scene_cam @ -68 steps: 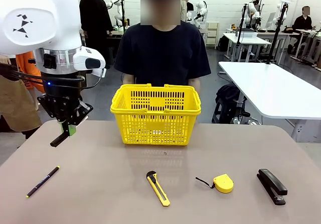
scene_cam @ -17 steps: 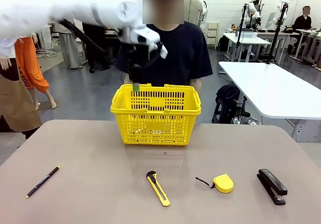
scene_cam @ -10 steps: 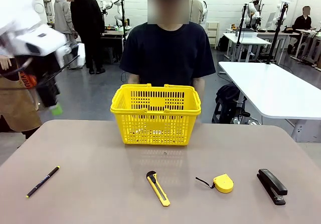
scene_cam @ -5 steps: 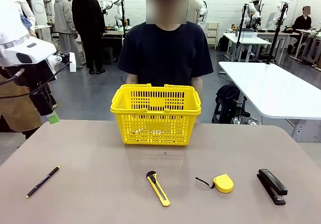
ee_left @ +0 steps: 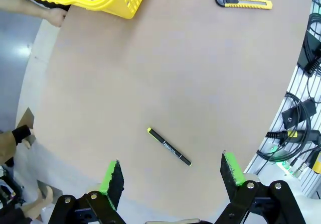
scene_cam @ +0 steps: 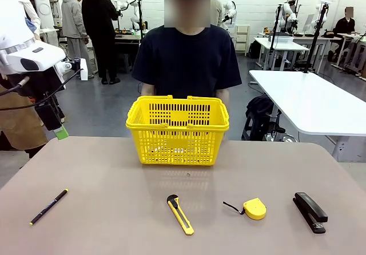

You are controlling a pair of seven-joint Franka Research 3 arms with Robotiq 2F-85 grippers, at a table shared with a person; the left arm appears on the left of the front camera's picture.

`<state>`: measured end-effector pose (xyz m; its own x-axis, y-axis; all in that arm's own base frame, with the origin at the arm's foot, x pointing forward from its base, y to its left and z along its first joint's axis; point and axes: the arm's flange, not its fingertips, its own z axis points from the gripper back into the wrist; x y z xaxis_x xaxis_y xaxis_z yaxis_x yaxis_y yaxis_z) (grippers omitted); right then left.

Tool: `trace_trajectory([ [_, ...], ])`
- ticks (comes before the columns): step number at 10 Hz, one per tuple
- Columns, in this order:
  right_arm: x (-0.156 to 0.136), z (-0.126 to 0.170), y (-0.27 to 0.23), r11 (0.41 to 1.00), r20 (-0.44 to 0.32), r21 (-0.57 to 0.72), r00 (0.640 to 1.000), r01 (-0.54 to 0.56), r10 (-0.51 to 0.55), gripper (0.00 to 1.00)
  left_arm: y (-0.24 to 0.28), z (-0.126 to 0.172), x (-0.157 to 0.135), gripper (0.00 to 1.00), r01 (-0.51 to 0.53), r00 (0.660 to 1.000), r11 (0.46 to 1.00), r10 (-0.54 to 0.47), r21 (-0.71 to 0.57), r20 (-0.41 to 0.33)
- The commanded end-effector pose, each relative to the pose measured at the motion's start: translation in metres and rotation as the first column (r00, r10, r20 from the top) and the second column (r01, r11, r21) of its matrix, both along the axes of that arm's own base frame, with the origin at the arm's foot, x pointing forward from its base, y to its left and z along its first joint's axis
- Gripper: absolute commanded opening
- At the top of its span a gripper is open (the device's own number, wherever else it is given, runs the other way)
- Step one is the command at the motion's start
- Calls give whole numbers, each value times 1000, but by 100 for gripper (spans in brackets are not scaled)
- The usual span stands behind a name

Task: Place the items the person wants into the basket.
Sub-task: Pick up the item the person points to and place it in the Market Basket.

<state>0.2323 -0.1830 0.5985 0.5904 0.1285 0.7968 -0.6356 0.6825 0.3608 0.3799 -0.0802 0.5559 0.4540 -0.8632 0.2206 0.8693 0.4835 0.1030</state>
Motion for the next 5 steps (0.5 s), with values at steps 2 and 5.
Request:
trace_trajectory([
  [2,2,0,1,1000,17,12,1000,-18,18,100,0,0,0,100,0,1000,1000,0,0,0],
  [5,2,0,1,1000,17,12,1000,-18,18,100,72,79,-71,100,230,969,920,-185,-317,166],
])
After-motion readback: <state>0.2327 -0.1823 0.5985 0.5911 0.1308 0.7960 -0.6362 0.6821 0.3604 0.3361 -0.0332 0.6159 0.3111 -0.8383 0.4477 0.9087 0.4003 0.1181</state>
